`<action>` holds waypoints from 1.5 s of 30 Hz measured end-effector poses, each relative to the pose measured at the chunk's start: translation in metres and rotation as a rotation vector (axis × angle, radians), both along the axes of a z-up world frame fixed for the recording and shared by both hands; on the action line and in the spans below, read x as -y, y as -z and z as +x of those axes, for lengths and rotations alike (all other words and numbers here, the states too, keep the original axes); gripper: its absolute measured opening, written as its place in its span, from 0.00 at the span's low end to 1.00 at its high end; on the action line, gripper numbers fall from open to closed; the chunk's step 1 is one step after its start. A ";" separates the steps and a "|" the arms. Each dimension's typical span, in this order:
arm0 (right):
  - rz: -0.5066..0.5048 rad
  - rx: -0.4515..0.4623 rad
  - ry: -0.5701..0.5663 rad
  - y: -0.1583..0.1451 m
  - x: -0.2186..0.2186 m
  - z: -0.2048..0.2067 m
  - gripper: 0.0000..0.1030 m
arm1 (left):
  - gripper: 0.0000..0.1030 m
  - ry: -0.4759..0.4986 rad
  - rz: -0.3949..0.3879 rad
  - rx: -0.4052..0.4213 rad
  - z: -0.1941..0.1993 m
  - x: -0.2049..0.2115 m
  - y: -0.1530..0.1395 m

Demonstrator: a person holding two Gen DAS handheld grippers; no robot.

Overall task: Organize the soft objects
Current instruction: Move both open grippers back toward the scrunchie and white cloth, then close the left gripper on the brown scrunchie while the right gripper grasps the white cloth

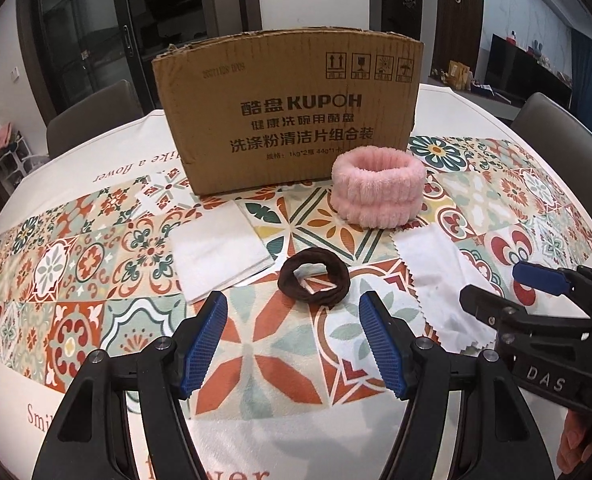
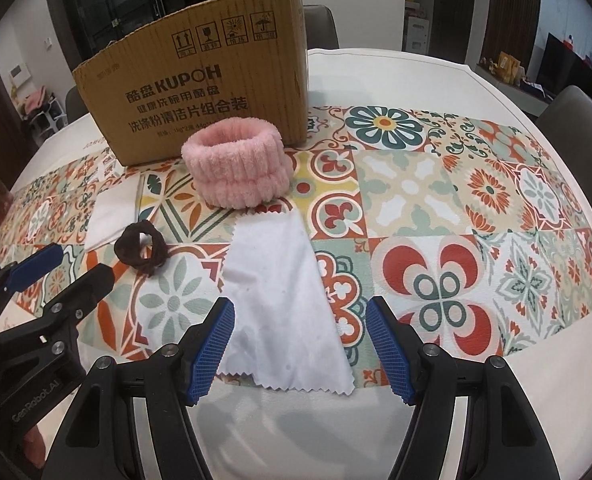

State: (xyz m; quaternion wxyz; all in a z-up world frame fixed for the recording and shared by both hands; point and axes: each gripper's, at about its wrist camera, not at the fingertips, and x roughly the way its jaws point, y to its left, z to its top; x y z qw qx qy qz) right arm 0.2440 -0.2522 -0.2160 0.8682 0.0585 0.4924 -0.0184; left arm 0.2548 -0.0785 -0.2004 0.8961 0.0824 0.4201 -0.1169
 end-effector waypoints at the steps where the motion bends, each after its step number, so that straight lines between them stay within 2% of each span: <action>1: -0.001 -0.001 0.000 0.002 0.000 0.001 0.67 | 0.66 0.001 0.001 0.000 0.002 0.001 0.001; 16: -0.011 0.001 0.002 0.015 -0.005 0.008 0.67 | 0.66 0.005 -0.020 -0.026 0.029 0.012 0.019; 23: -0.021 -0.013 -0.005 0.022 -0.008 0.010 0.66 | 0.66 0.006 -0.002 -0.035 0.036 0.017 0.027; 27: -0.049 -0.008 -0.014 0.022 -0.011 0.009 0.62 | 0.65 0.008 0.005 -0.043 0.039 0.020 0.032; 28: -0.054 -0.007 -0.016 0.023 -0.012 0.009 0.58 | 0.64 0.007 0.008 -0.045 0.039 0.021 0.033; 31: -0.075 0.002 -0.027 0.021 -0.014 0.009 0.45 | 0.55 0.009 0.012 -0.053 0.040 0.022 0.036; 35: -0.090 0.006 -0.048 0.020 -0.018 0.010 0.31 | 0.37 0.014 0.022 -0.064 0.041 0.023 0.040; 37: -0.081 0.005 -0.054 0.019 -0.018 0.010 0.21 | 0.30 0.018 0.014 -0.071 0.041 0.023 0.040; 41: -0.051 0.002 -0.060 0.018 -0.017 0.009 0.15 | 0.17 0.019 0.015 -0.069 0.040 0.023 0.039; 45: -0.041 0.022 -0.061 0.012 -0.016 0.007 0.14 | 0.12 0.017 0.005 -0.061 0.036 0.021 0.035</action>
